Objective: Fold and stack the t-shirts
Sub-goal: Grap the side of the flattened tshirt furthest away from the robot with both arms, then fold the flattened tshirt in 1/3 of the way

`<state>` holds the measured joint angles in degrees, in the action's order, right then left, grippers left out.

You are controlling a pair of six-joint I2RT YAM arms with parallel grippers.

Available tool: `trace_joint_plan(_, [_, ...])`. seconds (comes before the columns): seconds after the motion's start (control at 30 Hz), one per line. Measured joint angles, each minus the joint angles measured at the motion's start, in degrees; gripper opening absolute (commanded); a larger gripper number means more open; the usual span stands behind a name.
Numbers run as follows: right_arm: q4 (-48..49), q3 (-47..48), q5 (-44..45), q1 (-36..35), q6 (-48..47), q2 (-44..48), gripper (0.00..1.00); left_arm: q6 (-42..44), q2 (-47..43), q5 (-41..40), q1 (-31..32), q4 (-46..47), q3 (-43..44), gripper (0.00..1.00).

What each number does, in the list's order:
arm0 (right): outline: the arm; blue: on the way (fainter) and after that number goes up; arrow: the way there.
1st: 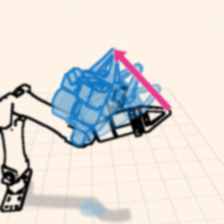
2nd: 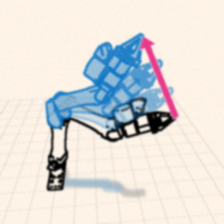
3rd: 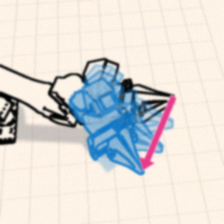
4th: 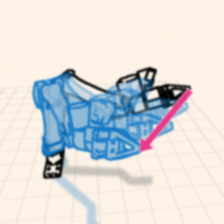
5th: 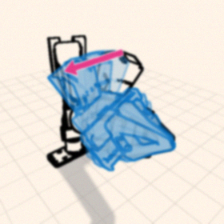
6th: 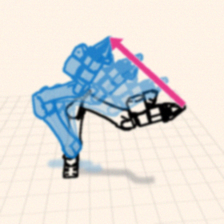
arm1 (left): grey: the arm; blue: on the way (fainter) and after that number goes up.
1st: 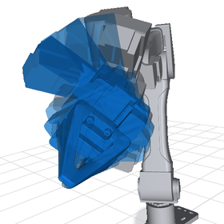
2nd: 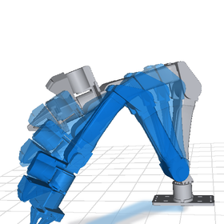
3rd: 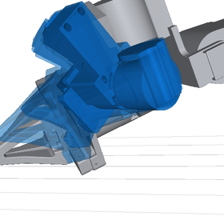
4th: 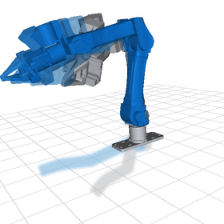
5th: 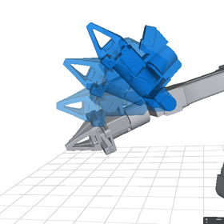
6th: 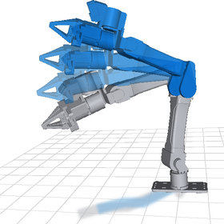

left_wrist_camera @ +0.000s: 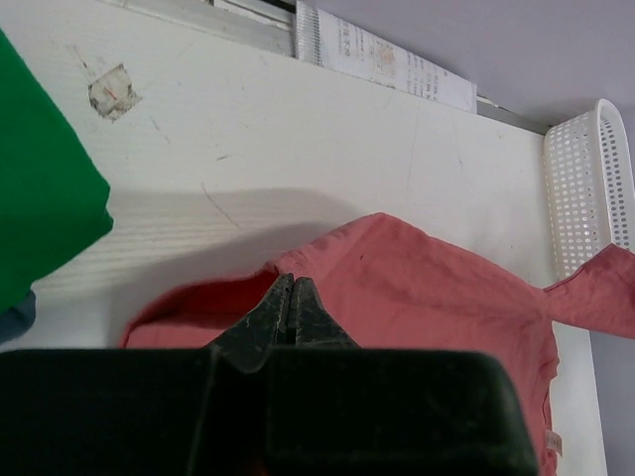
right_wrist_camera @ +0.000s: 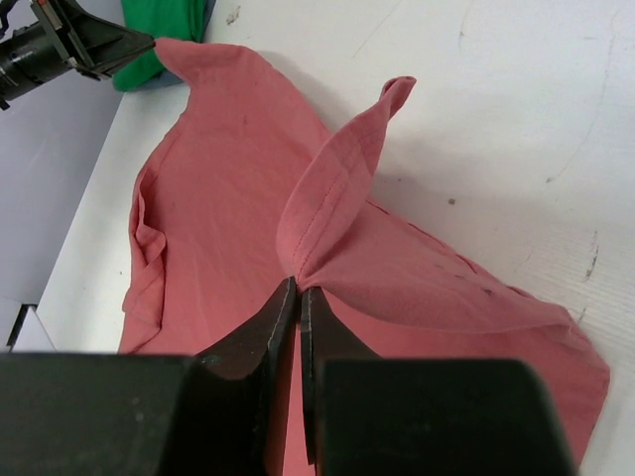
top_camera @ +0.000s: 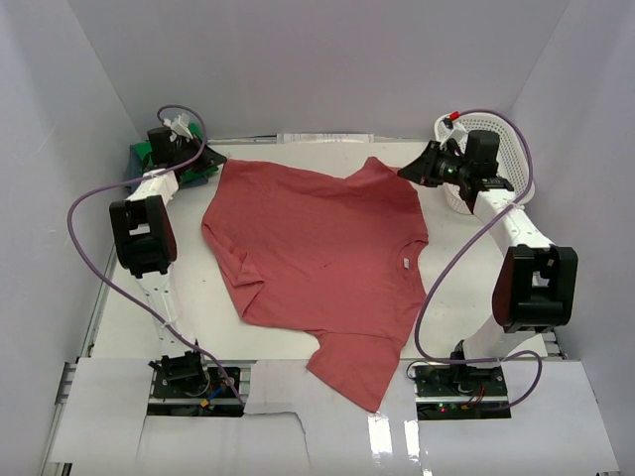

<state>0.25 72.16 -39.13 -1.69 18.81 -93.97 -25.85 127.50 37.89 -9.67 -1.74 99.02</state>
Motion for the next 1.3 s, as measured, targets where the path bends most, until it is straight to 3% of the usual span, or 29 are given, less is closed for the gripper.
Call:
trace_joint_plan(0.37, [-2.78, -5.55, 1.68, -0.28, -0.28, 7.93, 0.08, -1.49, -5.11, -1.57, -2.19, 0.98, -8.98, 0.0])
trace_joint_plan(1.3, [-6.84, -15.91, 4.9, -2.93, -1.09, 20.81, 0.08, -2.64, -7.74, -3.32, -3.65, 0.46, -11.91, 0.0])
